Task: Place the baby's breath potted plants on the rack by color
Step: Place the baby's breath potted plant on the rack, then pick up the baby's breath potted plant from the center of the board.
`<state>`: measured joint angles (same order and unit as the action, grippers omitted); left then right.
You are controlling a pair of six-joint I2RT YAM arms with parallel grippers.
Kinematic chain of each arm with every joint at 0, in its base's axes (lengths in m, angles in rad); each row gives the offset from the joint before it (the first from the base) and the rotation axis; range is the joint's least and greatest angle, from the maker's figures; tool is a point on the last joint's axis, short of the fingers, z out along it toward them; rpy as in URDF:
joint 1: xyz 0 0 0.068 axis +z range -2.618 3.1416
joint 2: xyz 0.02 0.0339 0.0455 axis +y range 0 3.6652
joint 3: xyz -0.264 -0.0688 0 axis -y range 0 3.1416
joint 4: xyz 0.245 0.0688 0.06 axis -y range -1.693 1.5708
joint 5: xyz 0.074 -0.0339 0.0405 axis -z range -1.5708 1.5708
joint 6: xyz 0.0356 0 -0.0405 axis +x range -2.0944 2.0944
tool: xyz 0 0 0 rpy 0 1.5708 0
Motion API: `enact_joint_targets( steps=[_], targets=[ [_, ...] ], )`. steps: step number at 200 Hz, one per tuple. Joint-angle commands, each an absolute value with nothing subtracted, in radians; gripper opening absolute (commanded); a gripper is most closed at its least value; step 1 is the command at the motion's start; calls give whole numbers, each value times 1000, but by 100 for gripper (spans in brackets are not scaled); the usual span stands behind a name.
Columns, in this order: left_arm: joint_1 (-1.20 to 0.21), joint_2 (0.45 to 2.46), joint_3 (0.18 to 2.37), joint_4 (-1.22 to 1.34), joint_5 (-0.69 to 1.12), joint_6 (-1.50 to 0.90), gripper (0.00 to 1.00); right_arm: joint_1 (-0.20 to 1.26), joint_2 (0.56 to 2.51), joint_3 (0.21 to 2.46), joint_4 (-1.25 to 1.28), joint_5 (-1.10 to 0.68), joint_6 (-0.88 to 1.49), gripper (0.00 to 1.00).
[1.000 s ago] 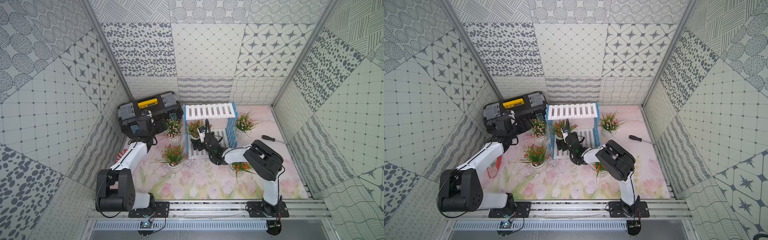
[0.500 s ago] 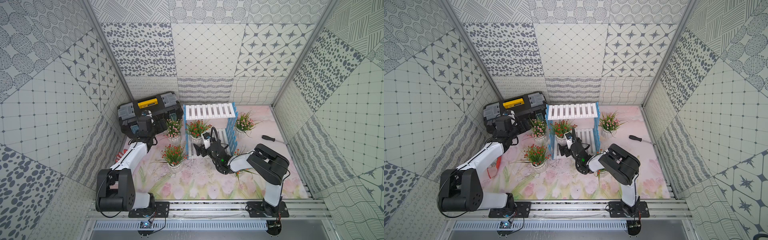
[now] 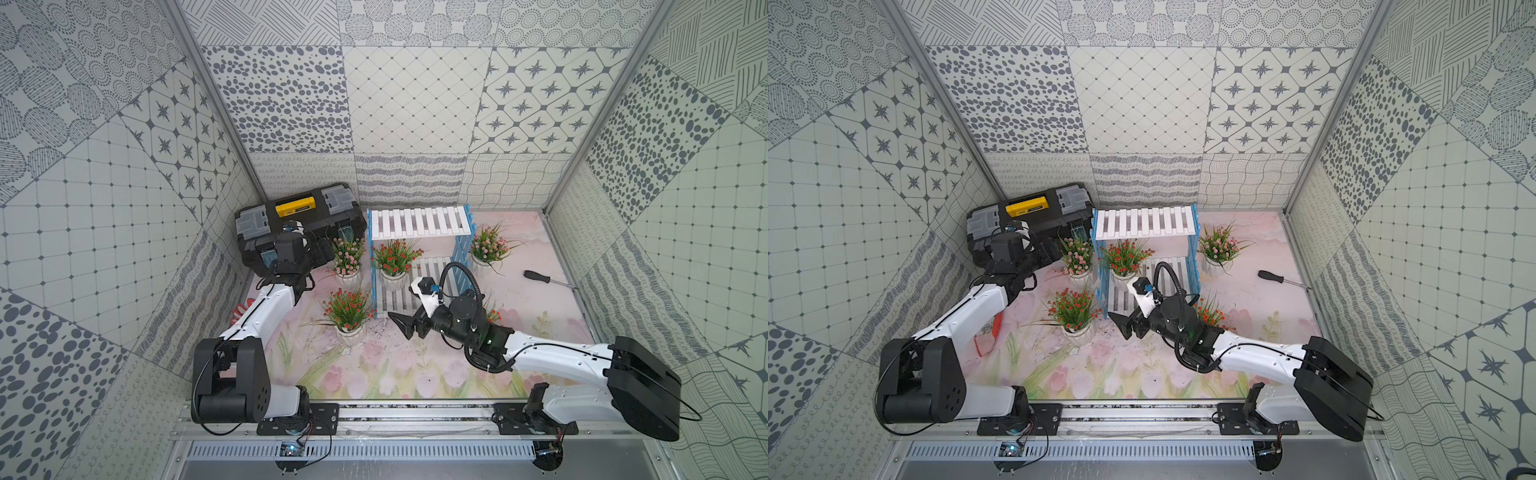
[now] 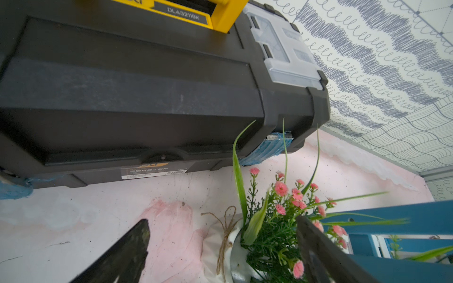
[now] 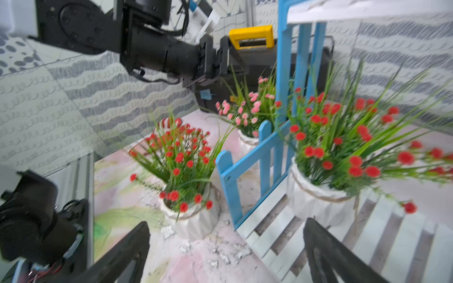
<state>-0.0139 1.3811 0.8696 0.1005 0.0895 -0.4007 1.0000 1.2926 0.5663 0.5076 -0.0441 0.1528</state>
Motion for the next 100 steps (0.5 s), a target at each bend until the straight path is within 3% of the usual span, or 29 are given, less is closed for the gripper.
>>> enact_joint_targets(
  steps=[1,44,100],
  targets=[
    [-12,1370,887,80,93,-404,93,1054,1313,522,475,-180,159,98],
    [-12,1368,880,87,98,-419,93,1154,1487,549,652,-198,97,98],
    [-11,1365,878,89,92,-423,93,1215,1761,631,966,10,109,98]
  ],
)
